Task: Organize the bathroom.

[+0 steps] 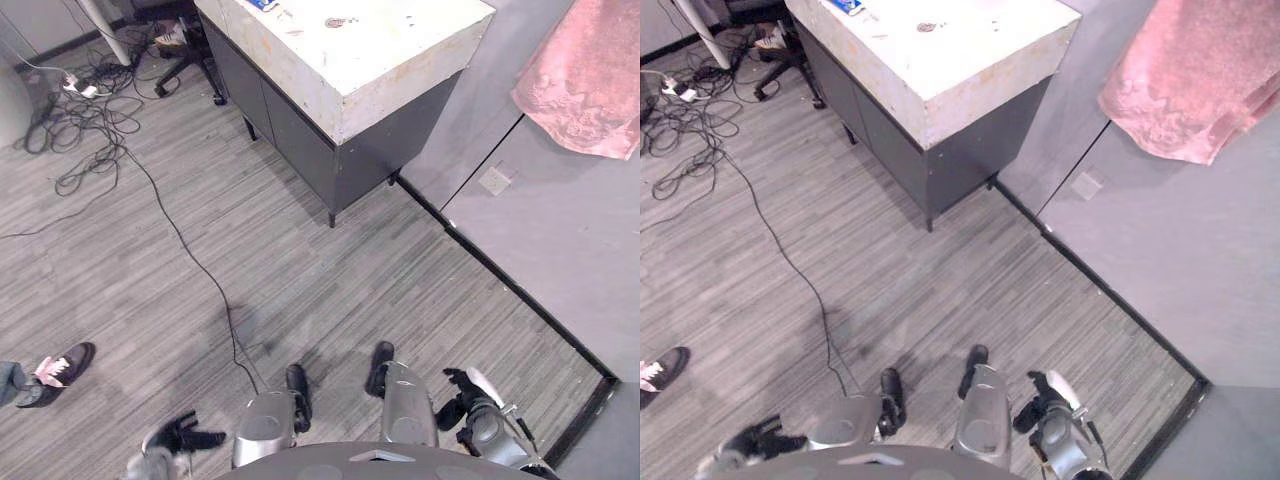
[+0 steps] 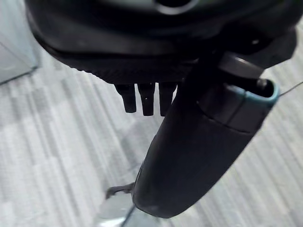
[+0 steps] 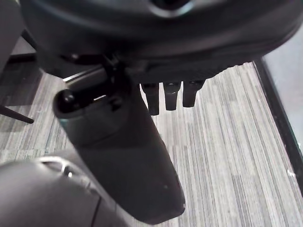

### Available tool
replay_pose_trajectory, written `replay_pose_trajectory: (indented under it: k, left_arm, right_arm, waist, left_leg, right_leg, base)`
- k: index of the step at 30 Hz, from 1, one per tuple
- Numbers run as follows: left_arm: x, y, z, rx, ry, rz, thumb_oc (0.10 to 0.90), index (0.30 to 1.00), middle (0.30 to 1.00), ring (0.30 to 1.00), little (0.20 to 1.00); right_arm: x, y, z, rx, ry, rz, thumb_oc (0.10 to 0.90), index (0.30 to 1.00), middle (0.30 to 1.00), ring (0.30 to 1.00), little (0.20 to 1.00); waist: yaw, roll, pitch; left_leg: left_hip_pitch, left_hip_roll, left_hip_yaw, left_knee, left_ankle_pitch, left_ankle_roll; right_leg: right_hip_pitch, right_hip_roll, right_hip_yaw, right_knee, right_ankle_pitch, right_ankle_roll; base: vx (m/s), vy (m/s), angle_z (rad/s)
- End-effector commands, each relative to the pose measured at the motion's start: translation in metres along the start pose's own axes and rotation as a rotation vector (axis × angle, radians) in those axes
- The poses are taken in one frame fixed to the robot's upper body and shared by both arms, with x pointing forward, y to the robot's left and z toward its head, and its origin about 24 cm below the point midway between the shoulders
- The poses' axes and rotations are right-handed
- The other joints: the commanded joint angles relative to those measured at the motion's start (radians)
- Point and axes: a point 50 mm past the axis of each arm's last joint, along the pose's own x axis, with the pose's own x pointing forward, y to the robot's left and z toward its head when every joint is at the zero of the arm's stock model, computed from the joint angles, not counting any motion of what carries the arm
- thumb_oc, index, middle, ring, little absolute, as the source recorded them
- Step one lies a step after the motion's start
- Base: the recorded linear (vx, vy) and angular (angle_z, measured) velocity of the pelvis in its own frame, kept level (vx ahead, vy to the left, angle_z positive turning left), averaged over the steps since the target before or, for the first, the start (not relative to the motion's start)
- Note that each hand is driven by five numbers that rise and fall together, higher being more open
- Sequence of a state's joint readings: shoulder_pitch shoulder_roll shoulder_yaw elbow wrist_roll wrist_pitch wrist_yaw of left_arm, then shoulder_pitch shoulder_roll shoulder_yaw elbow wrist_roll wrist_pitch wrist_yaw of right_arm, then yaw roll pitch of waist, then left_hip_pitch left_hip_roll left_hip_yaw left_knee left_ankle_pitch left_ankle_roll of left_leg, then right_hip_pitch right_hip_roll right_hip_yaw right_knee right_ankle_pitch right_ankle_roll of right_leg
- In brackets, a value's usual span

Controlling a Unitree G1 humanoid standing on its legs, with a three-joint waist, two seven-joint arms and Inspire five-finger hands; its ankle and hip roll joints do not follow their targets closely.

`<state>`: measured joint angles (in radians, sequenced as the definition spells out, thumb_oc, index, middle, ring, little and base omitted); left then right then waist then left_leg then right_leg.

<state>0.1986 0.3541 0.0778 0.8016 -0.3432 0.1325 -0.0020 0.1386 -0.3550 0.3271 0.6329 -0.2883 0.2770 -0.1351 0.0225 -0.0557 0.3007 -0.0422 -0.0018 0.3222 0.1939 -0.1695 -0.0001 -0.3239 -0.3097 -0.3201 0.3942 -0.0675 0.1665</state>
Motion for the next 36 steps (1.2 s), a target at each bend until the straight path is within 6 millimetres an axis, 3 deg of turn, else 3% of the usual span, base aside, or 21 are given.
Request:
replay_pose_trajectory:
  k: [1, 2, 4, 5, 6, 8, 9, 11, 13, 15, 17, 19, 20, 22, 24, 26, 28, 29, 30, 34, 36]
  left_arm:
    - [-0.004, -0.002, 0.015, 0.074, -0.048, -0.038, 0.8, 0.9, 0.9, 0.9, 0.9]
    - [-0.004, -0.002, 0.015, 0.079, -0.047, -0.041, 0.8, 0.9, 0.9, 0.9, 0.9]
    - [-0.006, -0.008, 0.006, 0.077, -0.039, -0.062, 0.8, 0.9, 0.9, 0.9, 0.9]
    - [-0.008, -0.011, -0.001, 0.071, -0.03, -0.062, 0.8, 0.9, 0.9, 0.9, 0.9]
    - [-0.009, -0.013, -0.006, 0.066, -0.021, -0.058, 0.8, 0.9, 0.9, 0.9, 0.9]
    - [-0.008, -0.014, -0.011, 0.063, -0.012, -0.048, 0.8, 0.9, 0.9, 0.9, 0.9]
    - [-0.008, -0.013, -0.015, 0.054, -0.004, -0.039, 0.8, 0.9, 0.9, 0.9, 0.9]
    - [-0.006, -0.009, -0.02, 0.018, 0.009, -0.019, 0.8, 0.9, 0.9, 0.9, 0.9]
    - [-0.006, -0.007, -0.021, 0.004, 0.014, -0.01, 0.8, 0.9, 0.9, 0.9, 0.9]
    - [-0.005, -0.004, -0.028, -0.022, 0.032, 0.016, 0.8, 0.9, 0.9, 0.9, 0.9]
    - [-0.007, -0.004, -0.035, -0.035, 0.041, 0.024, 0.8, 0.9, 0.9, 0.9, 0.9]
    - [-0.007, -0.004, -0.038, -0.043, 0.045, 0.03, 0.8, 0.9, 0.9, 0.9, 0.9]
    - [-0.007, -0.004, -0.038, -0.043, 0.045, 0.03, 0.8, 0.9, 0.9, 0.9, 0.9]
    - [-0.001, -0.006, -0.024, -0.027, 0.03, 0.03, 0.8, 0.9, 0.9, 0.9, 0.9]
    - [-0.001, -0.005, -0.018, -0.043, 0.012, 0.024, 0.8, 0.9, 0.9, 0.9, 0.9]
    - [-0.002, -0.001, -0.016, -0.061, 0.003, 0.04, 0.8, 0.9, 0.9, 0.9, 0.9]
    - [-0.004, 0.005, -0.019, -0.071, 0.003, 0.063, 0.8, 0.9, 0.9, 0.9, 0.9]
    - [-0.005, 0.008, -0.021, -0.08, 0.004, 0.078, 0.8, 0.9, 0.9, 0.9, 0.9]
    - [-0.006, 0.011, -0.023, -0.109, 0.004, 0.107, 0.8, 0.9, 0.9, 0.9, 0.9]
    - [-0.004, 0.015, -0.014, -0.082, 0.009, 0.13, 0.8, 0.9, 0.9, 0.9, 0.9]
    - [-0.003, 0.014, -0.009, -0.075, 0.009, 0.132, 0.8, 0.9, 0.9, 0.9, 0.9]
  right_arm:
    - [0.005, -0.021, 0.021, 0.036, -0.062, -0.07, 0.8, 0.9, 0.9, 0.9, 0.9]
    - [0.005, -0.021, 0.02, 0.039, -0.059, -0.068, 0.8, 0.9, 0.9, 0.9, 0.9]
    - [0.002, -0.019, 0.017, 0.029, -0.049, -0.053, 0.8, 0.9, 0.9, 0.9, 0.9]
    - [0.001, -0.016, 0.013, 0.024, -0.041, -0.035, 0.8, 0.9, 0.9, 0.9, 0.9]
    - [0.001, -0.015, 0.011, 0.021, -0.038, -0.026, 0.8, 0.9, 0.9, 0.9, 0.9]
    - [0.003, -0.014, 0.008, 0.029, -0.03, -0.021, 0.8, 0.9, 0.9, 0.9, 0.9]
    - [0.004, -0.015, 0.007, 0.035, -0.028, -0.02, 0.8, 0.9, 0.9, 0.9, 0.9]
    - [0.006, -0.018, 0.008, 0.041, -0.033, -0.028, 0.8, 0.9, 0.9, 0.9, 0.9]
    - [0.007, -0.019, 0.009, 0.047, -0.038, -0.034, 0.8, 0.9, 0.9, 0.9, 0.9]
    - [0.008, -0.026, 0.009, 0.078, -0.047, -0.059, 0.8, 0.9, 0.9, 0.9, 0.9]
    - [0.008, -0.03, 0.009, 0.088, -0.058, -0.076, 0.8, 0.9, 0.9, 0.9, 0.9]
    - [0.008, -0.033, 0.011, 0.089, -0.07, -0.084, 0.8, 0.9, 0.9, 0.9, 0.9]
    - [0.008, -0.033, 0.011, 0.089, -0.07, -0.084, 0.8, 0.9, 0.9, 0.9, 0.9]
    - [0.006, -0.032, 0.002, 0.098, -0.064, -0.102, 0.8, 0.9, 0.9, 0.9, 0.9]
    - [0.005, -0.031, 0.002, 0.088, -0.066, -0.107, 0.8, 0.9, 0.9, 0.9, 0.9]
    - [0.005, -0.031, 0.007, 0.046, -0.085, -0.111, 0.8, 0.9, 0.9, 0.9, 0.9]
    - [0.006, -0.03, 0.015, 0.026, -0.105, -0.104, 0.8, 0.9, 0.9, 0.9, 0.9]
    - [0.006, -0.029, 0.018, 0.017, -0.114, -0.099, 0.8, 0.9, 0.9, 0.9, 0.9]
    - [0.007, -0.027, 0.024, 0.014, -0.125, -0.091, 0.8, 0.9, 0.9, 0.9, 0.9]
    - [0.004, -0.018, 0.022, 0.049, -0.129, -0.079, 0.8, 0.9, 0.9, 0.9, 0.9]
    - [0.005, -0.016, 0.024, 0.054, -0.129, -0.074, 0.8, 0.9, 0.9, 0.9, 0.9]
  waist:
    - [-0.007, 0.011, -0.03]
    - [-0.008, 0.012, -0.033]
    - [-0.004, 0.009, -0.056]
    - [0.014, -0.006, -0.059]
    - [0.025, -0.009, -0.061]
    - [0.036, -0.012, -0.06]
    - [0.043, -0.008, -0.056]
    - [0.04, 0.021, -0.057]
    - [0.04, 0.032, -0.064]
    - [0.055, 0.063, -0.064]
    - [0.054, 0.068, -0.059]
    - [0.042, 0.066, -0.061]
    - [0.042, 0.066, -0.061]
    - [0.016, 0.061, -0.062]
    - [0.018, 0.06, -0.061]
    - [0.034, 0.061, -0.057]
    - [0.064, 0.059, -0.055]
    - [0.078, 0.06, -0.057]
    - [0.086, 0.062, -0.065]
    - [0.068, 0.058, -0.101]
    - [0.085, 0.044, -0.111]
  left_leg:
    - [0.061, 0.119, -0.047, 0.247, -0.104, -0.059]
    - [0.062, 0.121, -0.052, 0.256, -0.097, -0.063]
    - [0.021, 0.122, -0.138, 0.491, 0.022, -0.111]
    - [-0.086, 0.096, -0.227, 0.734, 0.081, -0.109]
    - [-0.15, 0.078, -0.269, 0.821, 0.087, -0.095]
    - [-0.21, 0.064, -0.286, 0.831, 0.087, -0.069]
    - [-0.243, 0.076, -0.291, 0.768, 0.087, -0.05]
    - [-0.18, 0.154, -0.292, 0.386, 0.148, -0.059]
    - [-0.162, 0.165, -0.322, 0.242, 0.183, -0.069]
    - [-0.105, 0.183, -0.486, -0.075, 0.248, -0.11]
    - [-0.094, 0.162, -0.547, -0.061, 0.23, -0.112]
    - [-0.075, 0.139, -0.52, -0.008, 0.154, -0.106]
    - [-0.075, 0.139, -0.52, -0.008, 0.154, -0.106]
    - [-0.082, 0.056, -0.43, 0.066, 0.072, -0.068]
    - [-0.069, 0.033, -0.415, 0.06, 0.06, -0.05]
    - [-0.032, -0.001, -0.371, 0.039, 0.033, -0.026]
    - [-0.002, -0.005, -0.289, 0.023, 0.011, -0.015]
    - [0.01, 0.0, -0.248, 0.013, 0.009, -0.011]
    - [0.027, 0.006, -0.208, -0.008, 0.013, -0.004]
    - [0.018, -0.003, -0.252, -0.025, 0.035, 0.009]
    - [0.005, -0.008, -0.248, -0.018, 0.044, -0.014]
  right_leg:
    - [0.109, 0.055, 0.031, -0.176, 0.089, -0.014]
    - [0.112, 0.06, 0.031, -0.178, 0.088, -0.019]
    - [0.156, 0.107, 0.034, -0.211, 0.067, -0.081]
    - [0.204, 0.135, 0.057, -0.234, 0.051, -0.123]
    - [0.223, 0.151, 0.078, -0.239, 0.043, -0.139]
    - [0.241, 0.161, 0.113, -0.24, 0.027, -0.151]
    - [0.252, 0.172, 0.147, -0.235, 0.015, -0.154]
    - [0.265, 0.192, 0.207, -0.217, -0.022, -0.141]
    - [0.264, 0.193, 0.229, -0.218, -0.029, -0.127]
    - [0.282, 0.192, 0.34, -0.214, -0.054, -0.083]
    - [0.281, 0.174, 0.397, -0.204, -0.058, -0.066]
    - [0.262, 0.137, 0.418, -0.175, -0.057, -0.047]
    - [0.262, 0.137, 0.418, -0.175, -0.057, -0.047]
    - [0.253, 0.044, 0.391, -0.179, -0.005, 0.001]
    - [0.247, 0.016, 0.373, -0.187, 0.021, 0.021]
    - [0.217, -0.043, 0.303, -0.192, 0.096, 0.033]
    - [0.186, -0.081, 0.16, -0.179, 0.129, 0.042]
    - [0.184, -0.084, 0.097, -0.166, 0.128, 0.043]
    - [0.178, -0.043, 0.077, -0.122, 0.105, 0.034]
    - [0.184, 0.105, 0.138, -0.071, 0.02, -0.011]
    - [0.231, 0.124, 0.07, -0.168, 0.002, -0.033]
  base:
    - [0.27, -0.15, -0.05]
    - [0.22, -0.1, -0.02]
    - [0.26, -0.137, -0.18]
    - [0.27, -0.12, -0.6]
    - [0.27, -0.063, -0.82]
    - [0.17, 0.046, -0.79]
    - [0.21, 0.192, -1.0]
    - [0.25, 0.361, -0.99]
    - [0.17, 0.327, -0.83]
    - [0.29, 0.62, -0.81]
    - [0.12, 0.489, -1.08]
    - [0.02, 0.32, -1.13]
    - [0.03, 0.515, -1.03]
    - [0.01, 0.638, -0.65]
    - [-0.02, 0.337, -0.36]
    - [-0.06, 0.332, -0.83]
    - [-0.07, 0.195, -0.85]
    - [-0.06, 0.126, -1.3]
    - [-0.06, 0.097, -1.34]
    - [-0.01, -0.022, -0.34]
    - [0.0, -0.143, 0.31]
